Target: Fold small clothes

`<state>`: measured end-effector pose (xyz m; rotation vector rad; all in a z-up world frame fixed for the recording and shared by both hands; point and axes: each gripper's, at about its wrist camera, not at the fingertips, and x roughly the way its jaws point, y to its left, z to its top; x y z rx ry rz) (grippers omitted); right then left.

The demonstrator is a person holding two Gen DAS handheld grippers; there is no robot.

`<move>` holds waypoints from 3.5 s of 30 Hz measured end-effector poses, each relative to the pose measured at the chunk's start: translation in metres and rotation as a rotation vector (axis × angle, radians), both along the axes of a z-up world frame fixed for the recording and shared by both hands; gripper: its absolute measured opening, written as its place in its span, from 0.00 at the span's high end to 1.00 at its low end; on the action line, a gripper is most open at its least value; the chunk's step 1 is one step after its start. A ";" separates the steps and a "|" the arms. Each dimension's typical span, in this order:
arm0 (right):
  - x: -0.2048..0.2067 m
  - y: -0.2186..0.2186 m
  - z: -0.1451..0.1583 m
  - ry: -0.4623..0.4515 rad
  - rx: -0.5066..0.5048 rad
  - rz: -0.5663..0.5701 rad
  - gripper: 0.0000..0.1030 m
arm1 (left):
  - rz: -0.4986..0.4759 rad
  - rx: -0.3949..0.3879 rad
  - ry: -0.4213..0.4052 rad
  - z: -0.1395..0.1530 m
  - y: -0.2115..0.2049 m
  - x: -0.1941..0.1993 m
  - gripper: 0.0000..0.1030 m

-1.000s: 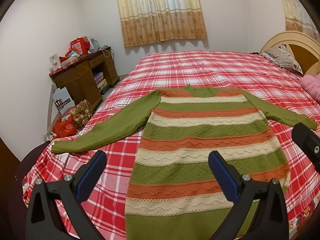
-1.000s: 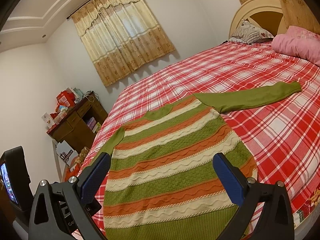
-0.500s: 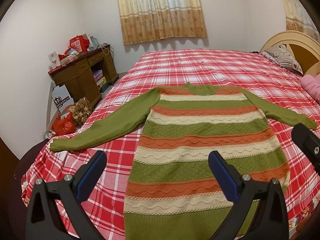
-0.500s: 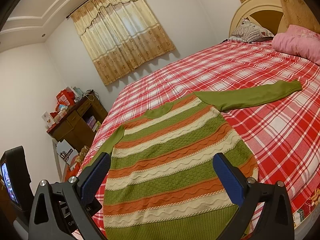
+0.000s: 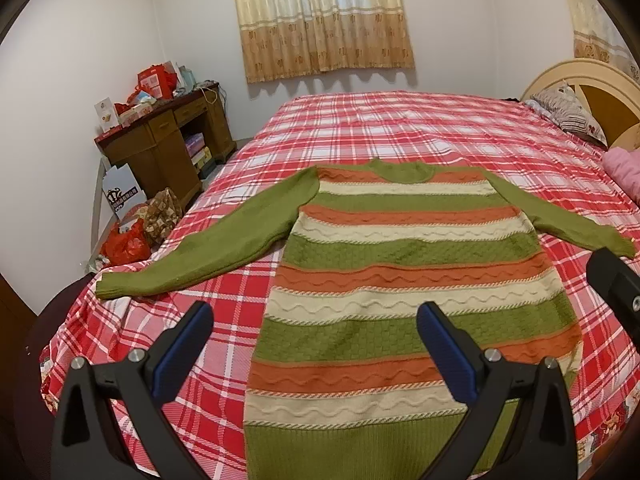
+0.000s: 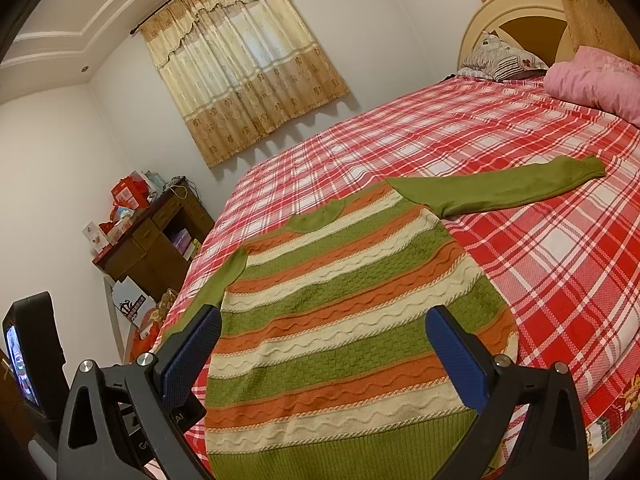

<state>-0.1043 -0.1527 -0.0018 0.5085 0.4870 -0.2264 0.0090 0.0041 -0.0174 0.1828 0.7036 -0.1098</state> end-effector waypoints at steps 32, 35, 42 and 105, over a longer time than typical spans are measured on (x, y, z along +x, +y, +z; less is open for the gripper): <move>0.074 -0.012 -0.022 0.210 -0.254 -0.014 0.01 | 0.000 0.037 0.101 -0.028 -0.029 0.055 0.00; 0.089 -0.011 -0.016 0.237 -0.405 0.001 0.01 | 0.001 0.045 0.087 -0.025 -0.031 0.065 0.00; 0.117 -0.052 -0.010 0.254 -0.386 -0.011 0.01 | -0.053 -0.012 0.084 -0.026 -0.040 0.102 0.00; 0.325 -0.093 -0.020 0.130 0.022 0.183 0.93 | 0.068 -0.287 0.113 -0.109 0.007 0.206 0.00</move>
